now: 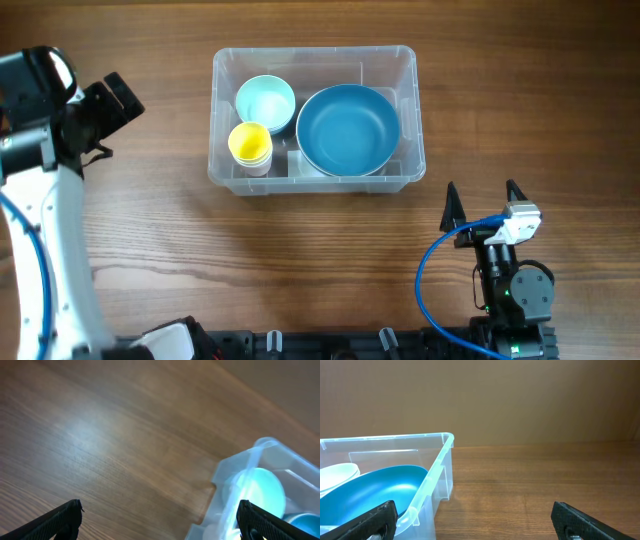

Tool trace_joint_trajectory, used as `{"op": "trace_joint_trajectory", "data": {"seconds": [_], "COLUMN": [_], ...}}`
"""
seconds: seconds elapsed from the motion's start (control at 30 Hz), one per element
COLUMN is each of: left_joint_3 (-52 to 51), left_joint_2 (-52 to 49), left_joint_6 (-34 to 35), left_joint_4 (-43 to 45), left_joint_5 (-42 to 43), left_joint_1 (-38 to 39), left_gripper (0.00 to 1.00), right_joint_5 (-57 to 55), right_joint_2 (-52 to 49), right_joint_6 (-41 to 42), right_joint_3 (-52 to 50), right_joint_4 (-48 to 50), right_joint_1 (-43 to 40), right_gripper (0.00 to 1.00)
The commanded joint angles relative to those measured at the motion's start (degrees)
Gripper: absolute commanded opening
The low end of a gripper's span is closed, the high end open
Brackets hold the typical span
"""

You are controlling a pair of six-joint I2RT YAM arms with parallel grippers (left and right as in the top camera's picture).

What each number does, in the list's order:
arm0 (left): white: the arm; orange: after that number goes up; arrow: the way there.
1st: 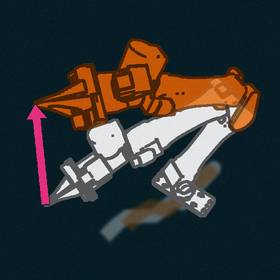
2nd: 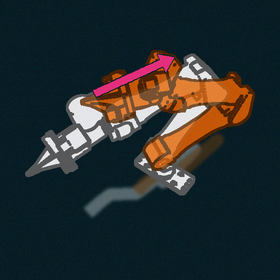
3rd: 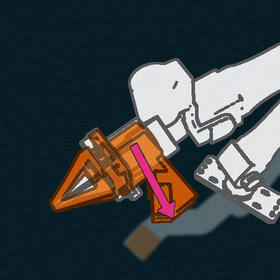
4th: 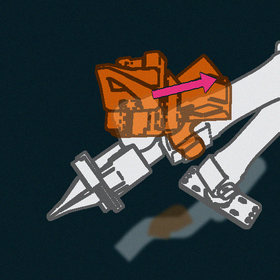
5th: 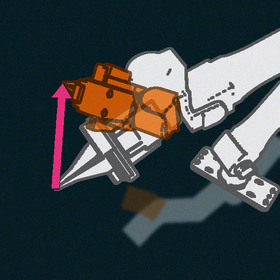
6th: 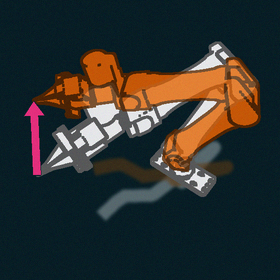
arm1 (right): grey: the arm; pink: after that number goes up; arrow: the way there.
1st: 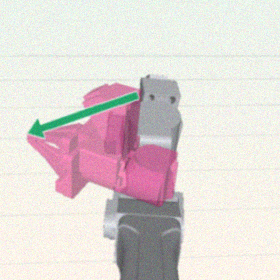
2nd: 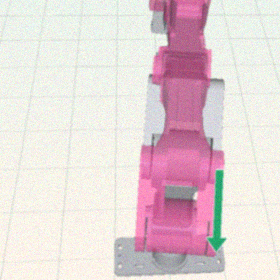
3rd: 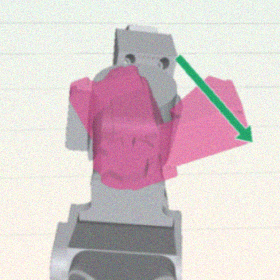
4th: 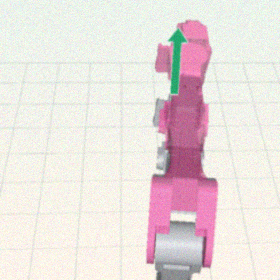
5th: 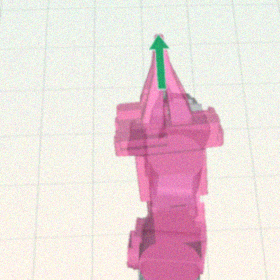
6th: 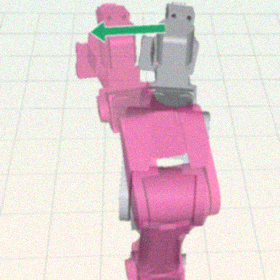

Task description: Pack container

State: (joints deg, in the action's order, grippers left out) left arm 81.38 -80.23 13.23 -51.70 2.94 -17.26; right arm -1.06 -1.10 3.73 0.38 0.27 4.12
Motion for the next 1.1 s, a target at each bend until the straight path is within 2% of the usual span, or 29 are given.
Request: {"op": "trace_joint_trajectory", "data": {"seconds": [0.0,0.1,0.33,0.43,0.77,1.07], "left_joint_3": [0.74,0.7,0.7,0.7,-0.87,-17.81], "left_joint_2": [10.16,15.04,29.31,36.74,55.56,71.12], "left_joint_6": [0.74,0.74,0.74,0.74,0.5,0.79], "left_joint_4": [0.0,-0.02,-0.02,-0.02,-0.11,-0.39], "left_joint_5": [0.66,0.66,0.68,0.68,-1.55,-0.35], "left_joint_1": [1.92,6.19,22.8,26.95,27.41,26.38], "left_gripper": [1.0,1.0,1.0,1.0,1.0,1.0], "right_joint_5": [1.16,1.16,1.16,1.16,1.16,1.16], "right_joint_2": [0.83,0.83,0.83,0.83,0.83,0.83], "right_joint_6": [-0.66,-0.66,-0.66,-0.66,-0.63,-0.66], "right_joint_3": [-0.09,-0.09,-0.09,-0.09,-0.09,-0.09], "right_joint_4": [0.11,0.11,0.11,0.11,0.11,0.11], "right_joint_1": [-0.24,-0.24,-0.24,-0.24,-0.24,-0.24], "right_gripper": [1.0,1.0,1.0,1.0,1.0,1.0]}}
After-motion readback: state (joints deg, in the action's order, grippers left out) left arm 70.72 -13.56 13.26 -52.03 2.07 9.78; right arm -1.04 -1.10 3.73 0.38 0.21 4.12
